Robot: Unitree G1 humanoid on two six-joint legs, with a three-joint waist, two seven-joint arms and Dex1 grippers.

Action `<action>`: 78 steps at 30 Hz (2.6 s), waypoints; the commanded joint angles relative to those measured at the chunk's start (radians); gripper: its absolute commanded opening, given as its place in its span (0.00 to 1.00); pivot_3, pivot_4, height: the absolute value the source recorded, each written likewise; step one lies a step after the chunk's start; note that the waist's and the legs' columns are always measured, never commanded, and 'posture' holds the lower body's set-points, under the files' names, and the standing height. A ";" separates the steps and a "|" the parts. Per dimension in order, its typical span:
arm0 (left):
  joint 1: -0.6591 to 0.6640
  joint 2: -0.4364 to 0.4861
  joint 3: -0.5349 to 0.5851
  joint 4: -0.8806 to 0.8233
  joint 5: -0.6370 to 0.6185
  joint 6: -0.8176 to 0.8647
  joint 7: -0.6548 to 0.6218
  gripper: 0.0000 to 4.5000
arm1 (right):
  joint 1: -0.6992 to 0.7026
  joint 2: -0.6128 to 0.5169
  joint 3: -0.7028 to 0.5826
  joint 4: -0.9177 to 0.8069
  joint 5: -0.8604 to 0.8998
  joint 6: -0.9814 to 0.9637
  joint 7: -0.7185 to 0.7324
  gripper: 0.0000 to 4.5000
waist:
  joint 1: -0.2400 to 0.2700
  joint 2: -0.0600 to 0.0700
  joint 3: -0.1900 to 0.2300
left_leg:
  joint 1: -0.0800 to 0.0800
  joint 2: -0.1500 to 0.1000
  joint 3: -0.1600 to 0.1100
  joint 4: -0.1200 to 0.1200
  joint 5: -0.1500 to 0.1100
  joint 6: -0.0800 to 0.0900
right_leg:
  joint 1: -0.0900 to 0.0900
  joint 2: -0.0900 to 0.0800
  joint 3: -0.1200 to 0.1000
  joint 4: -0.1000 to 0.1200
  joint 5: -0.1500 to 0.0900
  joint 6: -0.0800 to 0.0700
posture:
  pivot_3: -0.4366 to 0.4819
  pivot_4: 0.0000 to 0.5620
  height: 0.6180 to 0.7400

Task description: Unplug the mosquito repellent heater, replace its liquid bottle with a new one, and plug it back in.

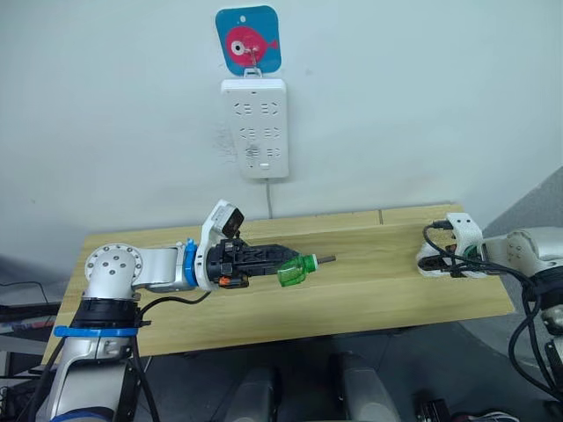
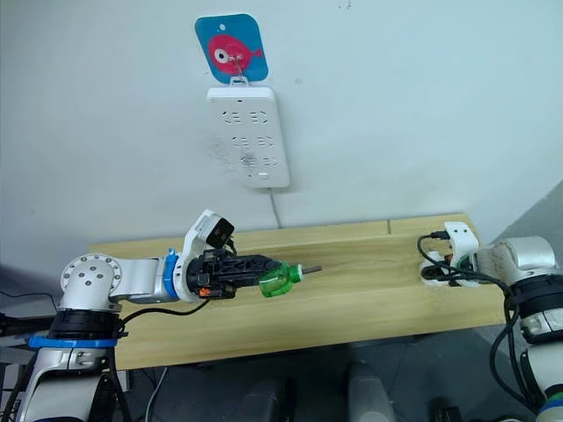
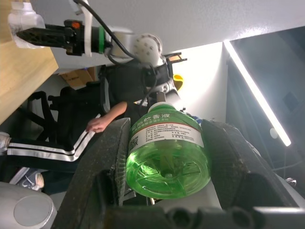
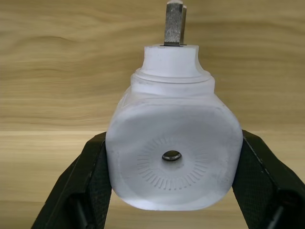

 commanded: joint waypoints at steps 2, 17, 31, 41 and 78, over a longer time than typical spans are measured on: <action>0.018 0.012 0.012 -0.043 -0.058 -0.022 0.018 0.47 | -0.036 0.030 0.004 0.057 -0.119 0.003 0.099 0.66 | 0.000 0.000 0.000 | 0.000 0.000 0.000 0.000 0.000 0.000 | 0.000 0.000 0.000 0.000 0.000 0.000 | 0.37 0.47 1.00; 0.058 0.042 -0.007 -0.086 -0.111 -0.058 0.045 0.47 | -0.091 0.082 -0.042 0.200 -0.351 -0.062 0.294 0.99 | 0.002 0.000 0.000 | 0.000 0.000 0.000 0.000 0.000 0.000 | 0.000 -0.001 0.000 0.000 0.000 0.000 | 0.38 0.47 1.00; 0.108 0.022 0.030 -0.114 -0.080 -0.144 0.046 0.47 | -0.034 0.040 -0.475 -0.327 -0.125 0.444 0.300 0.99 | 0.000 0.001 0.001 | -0.001 0.001 0.000 -0.001 0.000 0.000 | -0.001 -0.002 0.000 0.000 0.000 -0.001 | 0.33 0.41 1.00; 0.119 -0.015 0.040 -0.136 -0.101 -0.231 0.110 0.47 | 0.338 0.221 -0.519 -0.657 1.306 0.105 -0.431 0.99 | 0.020 0.001 0.001 | -0.002 0.000 0.000 -0.001 -0.001 0.000 | -0.002 -0.005 -0.002 -0.002 0.000 -0.001 | 0.35 0.40 1.00; 0.031 -0.088 0.064 -0.075 -0.015 -0.248 0.106 0.47 | 0.382 0.614 -0.316 -1.017 1.306 -0.278 -0.830 0.15 | -0.004 -0.001 0.000 | 0.001 0.001 0.004 0.000 -0.002 0.003 | -0.004 -0.002 -0.002 0.001 0.001 0.000 | 0.35 0.44 1.00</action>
